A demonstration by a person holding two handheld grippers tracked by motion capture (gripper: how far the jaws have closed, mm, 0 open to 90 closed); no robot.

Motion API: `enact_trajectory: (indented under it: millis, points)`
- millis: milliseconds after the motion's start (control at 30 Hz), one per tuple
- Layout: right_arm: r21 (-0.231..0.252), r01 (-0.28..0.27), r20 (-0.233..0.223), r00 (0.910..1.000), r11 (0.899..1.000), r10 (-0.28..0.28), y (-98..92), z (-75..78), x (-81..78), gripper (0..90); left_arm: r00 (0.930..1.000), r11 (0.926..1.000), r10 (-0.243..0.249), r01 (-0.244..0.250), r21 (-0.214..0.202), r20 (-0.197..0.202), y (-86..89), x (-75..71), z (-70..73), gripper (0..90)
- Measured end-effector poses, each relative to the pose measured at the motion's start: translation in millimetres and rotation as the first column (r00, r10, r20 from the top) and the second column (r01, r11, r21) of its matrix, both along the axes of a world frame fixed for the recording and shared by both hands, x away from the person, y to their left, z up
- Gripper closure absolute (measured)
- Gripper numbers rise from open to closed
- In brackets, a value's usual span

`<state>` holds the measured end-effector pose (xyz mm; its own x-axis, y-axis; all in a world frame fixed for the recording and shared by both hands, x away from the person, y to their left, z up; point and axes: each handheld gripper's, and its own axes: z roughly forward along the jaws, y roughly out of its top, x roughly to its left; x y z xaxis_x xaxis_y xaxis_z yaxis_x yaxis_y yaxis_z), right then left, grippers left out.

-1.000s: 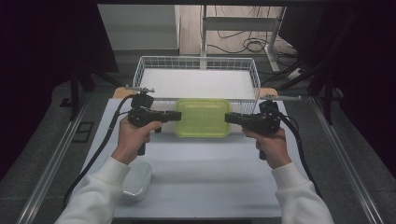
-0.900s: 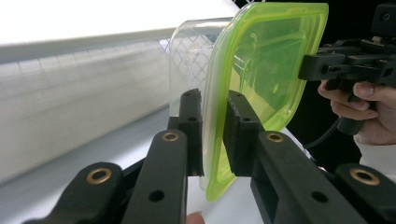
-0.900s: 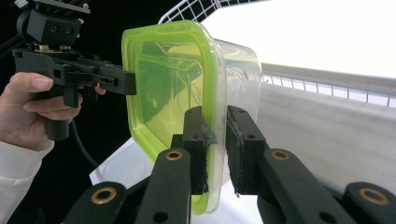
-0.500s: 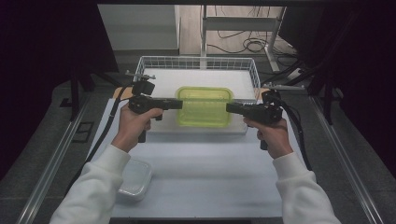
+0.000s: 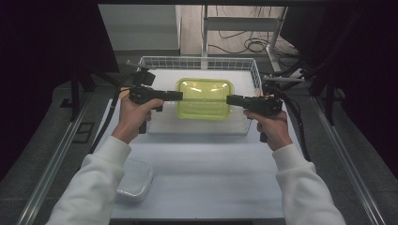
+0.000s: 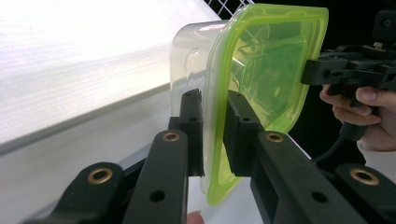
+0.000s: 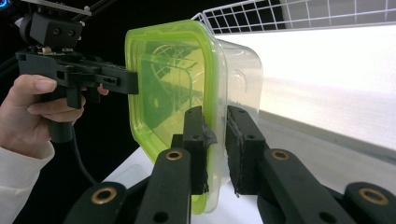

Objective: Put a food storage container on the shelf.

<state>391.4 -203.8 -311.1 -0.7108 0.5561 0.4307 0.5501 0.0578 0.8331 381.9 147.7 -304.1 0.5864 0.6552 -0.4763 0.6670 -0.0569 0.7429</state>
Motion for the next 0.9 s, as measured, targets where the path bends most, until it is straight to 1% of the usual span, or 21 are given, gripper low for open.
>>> enact_trajectory:
  millis: [267,400,467,600,733,900]
  points:
    - [0.01,0.002,-0.002,1.0,1.0,-0.002,1.0,9.4,14.4,78.9,1.0,0.9998,0.0,0.0,-0.019,-0.004,2.4,18.8,5.3,79.4]
    - [-0.001,0.009,-0.004,0.9999,1.0,-0.009,0.9,12.9,21.9,79.8,0.9998,0.9997,0.001,-0.001,-0.022,-0.019,2.0,28.0,4.8,79.4]
    - [0.003,0.008,-0.007,0.9999,1.0,-0.008,0.5,13.6,24.8,79.8,0.9998,0.9993,0.004,-0.005,-0.038,-0.021,2.1,31.2,4.9,79.5]
    - [0.009,0.012,-0.017,0.9998,1.0,-0.012,0.6,13.7,29.7,79.7,0.9997,0.9994,0.006,-0.007,-0.033,-0.023,2.0,36.6,6.6,79.5]
    - [0.019,0.013,-0.02,0.9997,1.0,-0.012,0.6,14.6,35.7,79.8,0.9996,0.9997,0.007,-0.007,-0.024,-0.028,2.6,42.7,11.7,79.4]
    - [0.023,0.013,-0.037,0.9993,1.0,-0.012,0.3,18.3,44.8,79.8,0.999,0.9995,0.009,-0.01,-0.03,-0.045,2.9,52.8,13.8,79.4]
